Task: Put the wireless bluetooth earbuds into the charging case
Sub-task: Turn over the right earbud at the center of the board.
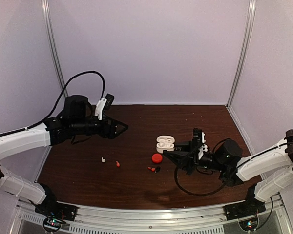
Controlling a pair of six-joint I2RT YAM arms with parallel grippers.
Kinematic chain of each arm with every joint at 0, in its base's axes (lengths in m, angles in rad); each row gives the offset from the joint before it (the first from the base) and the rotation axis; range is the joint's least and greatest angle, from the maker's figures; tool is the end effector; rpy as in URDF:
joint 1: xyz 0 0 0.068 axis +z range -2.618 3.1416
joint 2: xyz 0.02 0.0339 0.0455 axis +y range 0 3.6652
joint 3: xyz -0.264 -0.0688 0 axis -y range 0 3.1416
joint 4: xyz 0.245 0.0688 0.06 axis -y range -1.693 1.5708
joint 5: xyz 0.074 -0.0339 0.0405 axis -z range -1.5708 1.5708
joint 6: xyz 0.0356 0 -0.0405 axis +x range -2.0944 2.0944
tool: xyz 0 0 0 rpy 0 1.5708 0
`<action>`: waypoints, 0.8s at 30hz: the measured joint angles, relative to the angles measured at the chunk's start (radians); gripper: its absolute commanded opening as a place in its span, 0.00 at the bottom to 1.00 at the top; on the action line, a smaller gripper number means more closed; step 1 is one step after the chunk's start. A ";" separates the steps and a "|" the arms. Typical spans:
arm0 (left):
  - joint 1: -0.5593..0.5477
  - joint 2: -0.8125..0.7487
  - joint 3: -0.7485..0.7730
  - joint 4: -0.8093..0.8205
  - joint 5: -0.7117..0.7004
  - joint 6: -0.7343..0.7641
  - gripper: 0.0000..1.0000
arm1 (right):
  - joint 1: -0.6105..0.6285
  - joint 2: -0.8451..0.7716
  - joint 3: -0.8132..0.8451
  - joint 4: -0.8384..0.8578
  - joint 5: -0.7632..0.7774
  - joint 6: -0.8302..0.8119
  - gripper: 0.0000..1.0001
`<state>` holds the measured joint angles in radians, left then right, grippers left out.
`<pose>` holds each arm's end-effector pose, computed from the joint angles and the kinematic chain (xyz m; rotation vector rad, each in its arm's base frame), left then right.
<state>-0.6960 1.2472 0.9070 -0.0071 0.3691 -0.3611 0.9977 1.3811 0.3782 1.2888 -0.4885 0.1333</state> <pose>0.2127 -0.1944 0.3021 0.5989 1.9522 -1.0427 0.1235 0.2223 0.2282 -0.9809 1.0452 1.2599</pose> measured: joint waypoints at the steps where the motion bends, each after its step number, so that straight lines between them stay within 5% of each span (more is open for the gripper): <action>1: 0.013 0.002 0.000 -0.037 -0.040 -0.019 0.76 | -0.001 -0.017 -0.006 -0.003 0.001 0.002 0.00; 11: 0.123 0.009 -0.161 -0.289 -0.338 -0.264 0.64 | -0.026 -0.087 -0.034 -0.047 0.014 0.010 0.00; 24: 0.127 0.055 -0.265 -0.304 -0.352 -0.342 0.60 | -0.048 -0.087 -0.052 -0.065 0.014 0.024 0.00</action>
<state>-0.5694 1.3022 0.6418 -0.3107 0.0166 -0.7029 0.9501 1.2942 0.3264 1.2236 -0.4740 0.1577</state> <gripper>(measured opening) 0.611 0.225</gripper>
